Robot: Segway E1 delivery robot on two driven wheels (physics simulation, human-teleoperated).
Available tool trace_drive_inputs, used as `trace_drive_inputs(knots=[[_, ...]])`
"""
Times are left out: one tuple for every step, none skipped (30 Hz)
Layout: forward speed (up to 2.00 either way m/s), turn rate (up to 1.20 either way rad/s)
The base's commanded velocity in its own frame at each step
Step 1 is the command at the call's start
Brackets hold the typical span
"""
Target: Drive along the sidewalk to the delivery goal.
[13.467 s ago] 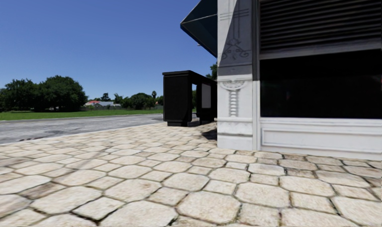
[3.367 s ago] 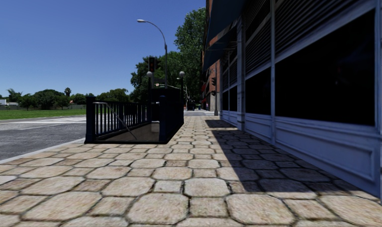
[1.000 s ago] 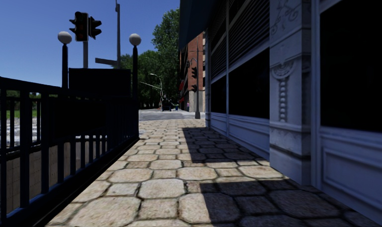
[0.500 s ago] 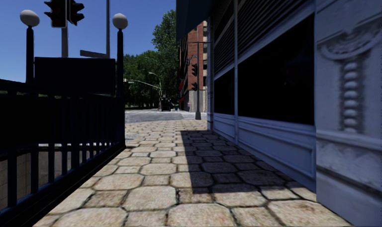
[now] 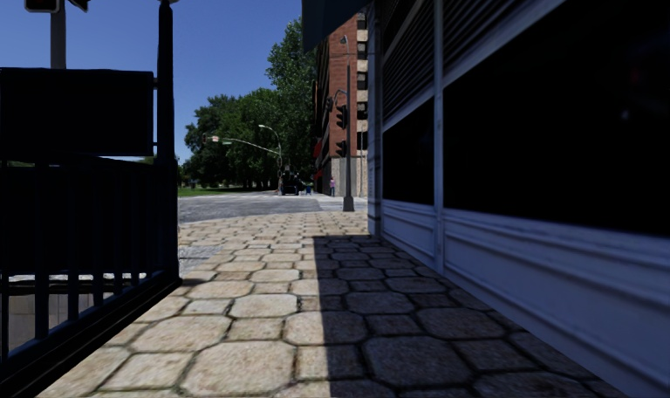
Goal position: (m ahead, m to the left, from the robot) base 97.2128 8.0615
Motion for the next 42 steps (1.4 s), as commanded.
trace_drive_inputs(knots=[[1.94, 0.00], [1.94, 0.00], [1.94, 0.00], [1.94, 0.00], [1.94, 0.00], [1.94, 0.00], [1.94, 0.00], [1.94, 0.00], [1.94, 0.00], [1.94, 0.00], [1.94, 0.00], [1.94, 0.00], [1.94, 0.00], [1.94, 0.00], [1.94, 0.00], [1.94, 0.02], [1.94, 0.08], [1.94, 0.08], [1.94, 0.12], [1.94, 0.16], [1.94, 0.16], [1.94, 0.16], [1.94, 0.04], [1.94, 0.00], [1.94, 0.00], [1.94, 0.00], [1.94, 0.00], [1.94, 0.00], [1.94, 0.00], [1.94, 0.00], [1.94, 0.00], [1.94, 0.00], [1.94, 0.00], [1.94, 0.00], [1.94, 0.00], [1.94, 0.00], [1.94, 0.03], [1.94, 0.09], [1.94, 0.09], [1.94, 0.12], [1.94, 0.13], [1.94, 0.13]])
